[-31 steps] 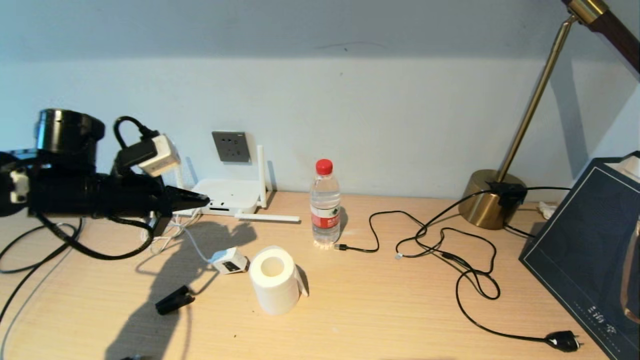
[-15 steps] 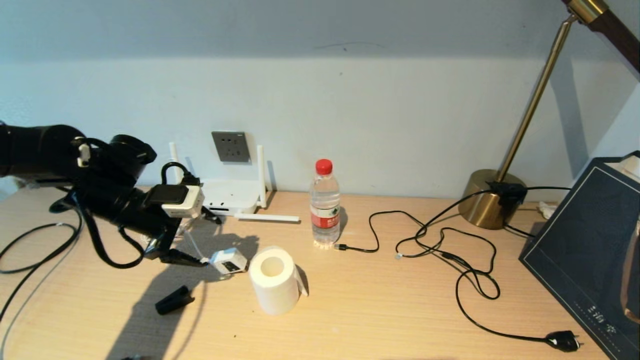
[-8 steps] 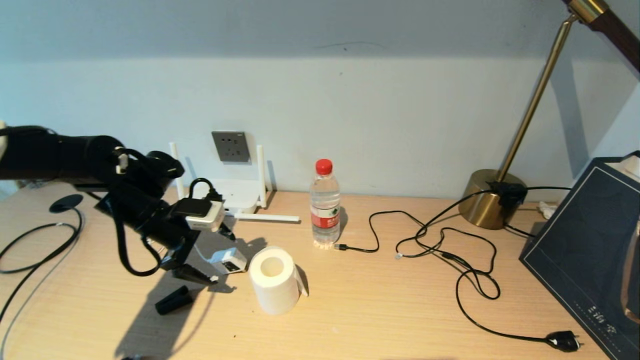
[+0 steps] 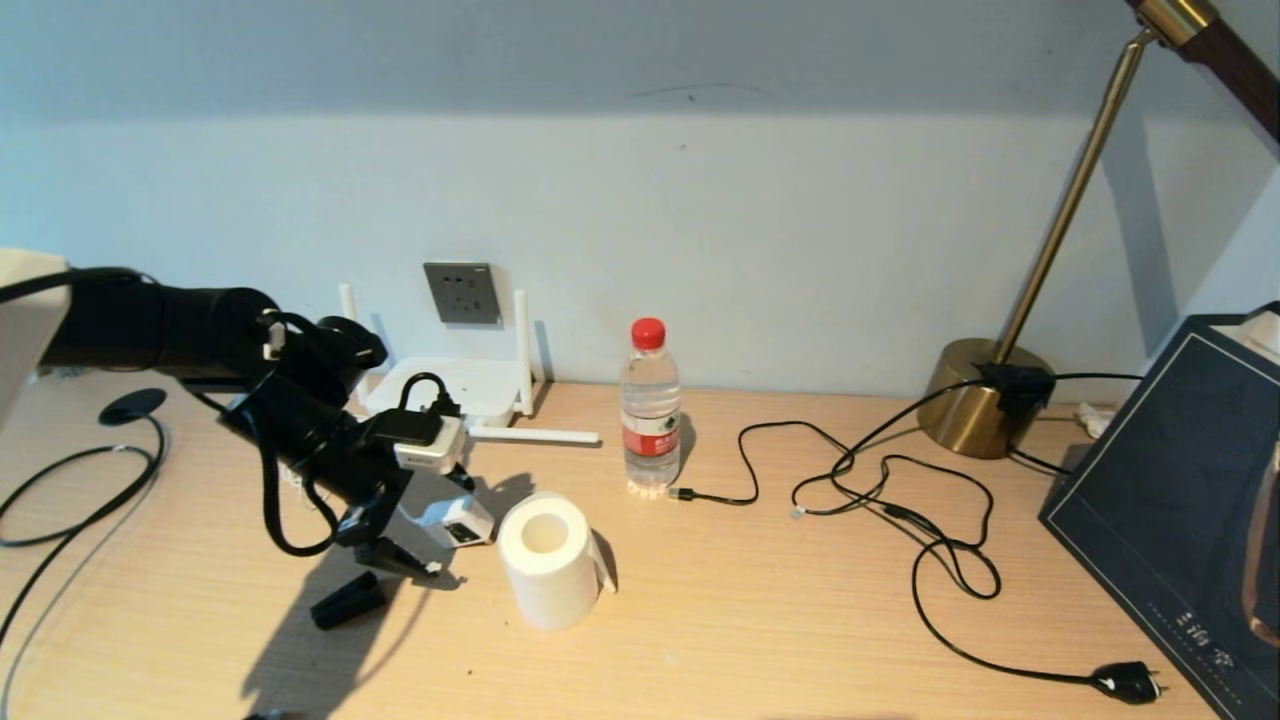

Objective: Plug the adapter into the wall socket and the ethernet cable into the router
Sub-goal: Pick up plug

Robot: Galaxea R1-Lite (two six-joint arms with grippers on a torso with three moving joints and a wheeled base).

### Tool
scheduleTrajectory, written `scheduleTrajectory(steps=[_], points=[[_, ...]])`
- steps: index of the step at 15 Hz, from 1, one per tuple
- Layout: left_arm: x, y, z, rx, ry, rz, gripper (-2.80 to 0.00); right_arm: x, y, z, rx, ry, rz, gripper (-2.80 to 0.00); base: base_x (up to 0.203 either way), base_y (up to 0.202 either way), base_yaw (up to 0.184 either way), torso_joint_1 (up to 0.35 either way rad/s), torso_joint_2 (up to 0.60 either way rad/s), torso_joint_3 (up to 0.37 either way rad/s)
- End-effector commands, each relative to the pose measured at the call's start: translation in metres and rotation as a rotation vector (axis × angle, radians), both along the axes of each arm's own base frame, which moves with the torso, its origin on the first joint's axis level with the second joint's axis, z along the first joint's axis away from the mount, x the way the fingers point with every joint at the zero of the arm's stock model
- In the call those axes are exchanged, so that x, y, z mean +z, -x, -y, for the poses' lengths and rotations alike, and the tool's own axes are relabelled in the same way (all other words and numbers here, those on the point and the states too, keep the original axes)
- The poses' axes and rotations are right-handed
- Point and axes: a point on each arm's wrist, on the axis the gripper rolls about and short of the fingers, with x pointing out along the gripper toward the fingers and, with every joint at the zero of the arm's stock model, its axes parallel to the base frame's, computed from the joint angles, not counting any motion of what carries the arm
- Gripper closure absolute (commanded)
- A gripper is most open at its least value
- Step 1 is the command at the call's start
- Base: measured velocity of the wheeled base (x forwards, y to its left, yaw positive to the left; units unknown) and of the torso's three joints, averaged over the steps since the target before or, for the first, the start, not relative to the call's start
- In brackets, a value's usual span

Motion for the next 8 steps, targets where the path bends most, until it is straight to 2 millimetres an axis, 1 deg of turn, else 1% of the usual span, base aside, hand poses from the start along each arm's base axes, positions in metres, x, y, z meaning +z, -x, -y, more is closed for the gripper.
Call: scheduleTrajectory(steps=[1, 4, 8], points=[[-0.003, -0.005, 0.000, -0.006, -0.001, -0.001, -2.80, 0.000, 0.000, 0.000, 0.000, 0.000, -0.002, 0.00, 0.000, 0.000, 0.000, 0.000, 0.00, 0.000], [-0.012, -0.012, 0.001, 0.002, 0.000, -0.018, -2.80, 0.000, 0.000, 0.000, 0.000, 0.000, -0.001, 0.00, 0.000, 0.000, 0.000, 0.000, 0.00, 0.000], [-0.013, -0.015, 0.007, 0.024, -0.017, -0.031, -2.80, 0.000, 0.000, 0.000, 0.000, 0.000, -0.001, 0.00, 0.000, 0.000, 0.000, 0.000, 0.00, 0.000]])
